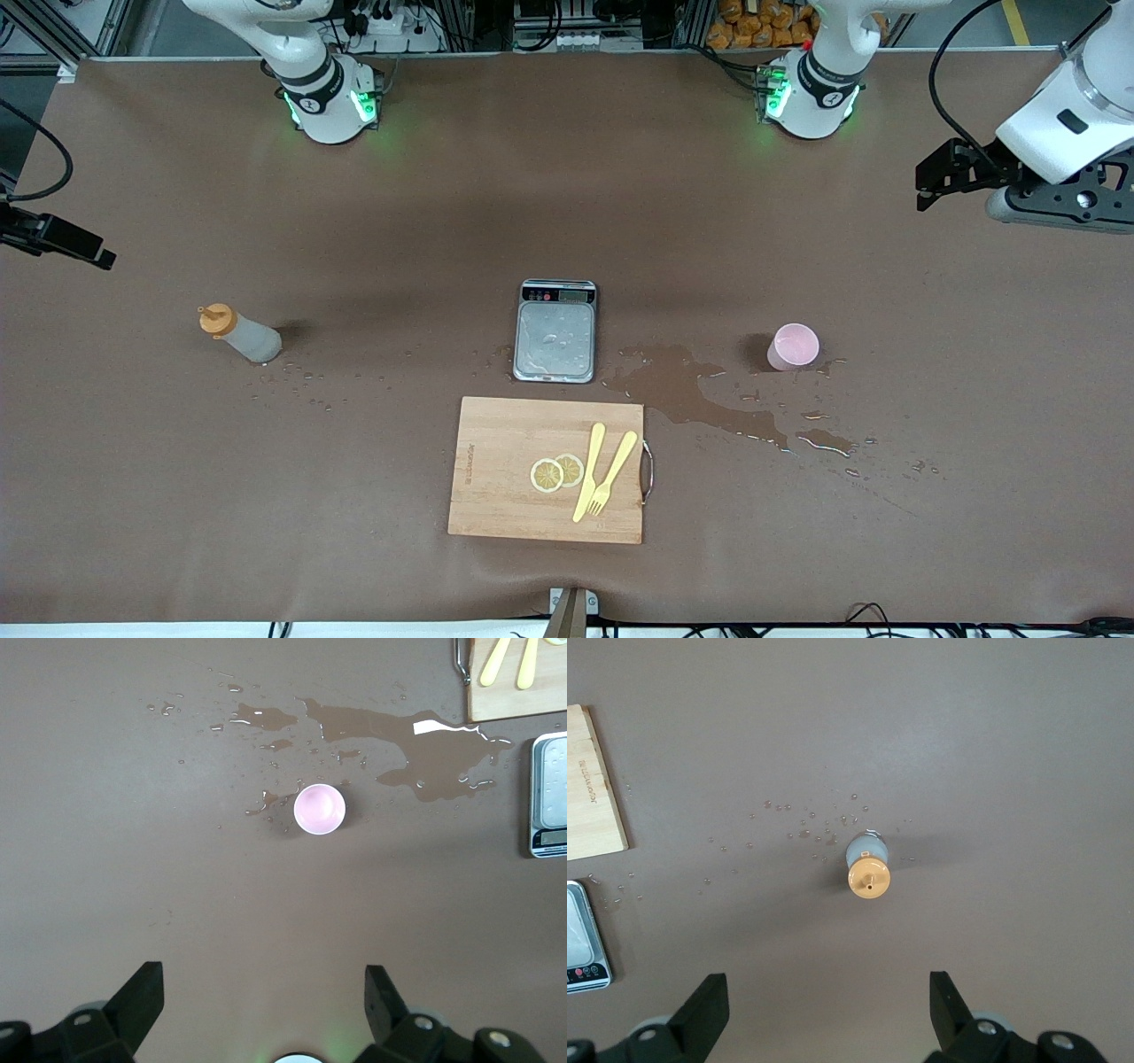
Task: Add sauce to pink cup with both arms
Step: 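Move the left gripper toward the pink cup while the right gripper reaches the bottle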
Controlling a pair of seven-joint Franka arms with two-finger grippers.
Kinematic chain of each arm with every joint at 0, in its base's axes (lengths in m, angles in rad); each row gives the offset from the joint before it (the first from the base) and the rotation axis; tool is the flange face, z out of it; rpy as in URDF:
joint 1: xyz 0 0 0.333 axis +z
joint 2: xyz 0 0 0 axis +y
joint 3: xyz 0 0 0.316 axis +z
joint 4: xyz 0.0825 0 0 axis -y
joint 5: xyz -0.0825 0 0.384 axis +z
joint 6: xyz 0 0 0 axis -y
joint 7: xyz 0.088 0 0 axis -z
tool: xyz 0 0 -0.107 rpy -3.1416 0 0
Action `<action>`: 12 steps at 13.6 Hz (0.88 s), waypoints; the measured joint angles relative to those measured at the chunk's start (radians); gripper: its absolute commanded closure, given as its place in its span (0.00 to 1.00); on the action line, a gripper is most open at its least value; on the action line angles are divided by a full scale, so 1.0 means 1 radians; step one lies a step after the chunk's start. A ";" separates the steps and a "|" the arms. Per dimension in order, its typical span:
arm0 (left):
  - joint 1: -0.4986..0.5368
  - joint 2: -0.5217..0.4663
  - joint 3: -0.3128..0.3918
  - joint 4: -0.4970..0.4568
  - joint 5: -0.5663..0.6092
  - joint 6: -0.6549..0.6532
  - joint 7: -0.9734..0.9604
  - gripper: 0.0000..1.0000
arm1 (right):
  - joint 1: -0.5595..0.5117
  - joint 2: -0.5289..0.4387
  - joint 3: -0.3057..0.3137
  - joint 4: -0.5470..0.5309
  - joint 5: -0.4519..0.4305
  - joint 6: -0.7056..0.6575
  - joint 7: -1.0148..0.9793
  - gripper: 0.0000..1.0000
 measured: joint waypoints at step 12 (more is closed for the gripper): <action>0.016 0.002 0.003 -0.006 -0.002 -0.009 0.000 0.00 | -0.024 0.056 -0.008 0.006 0.000 0.008 0.008 0.00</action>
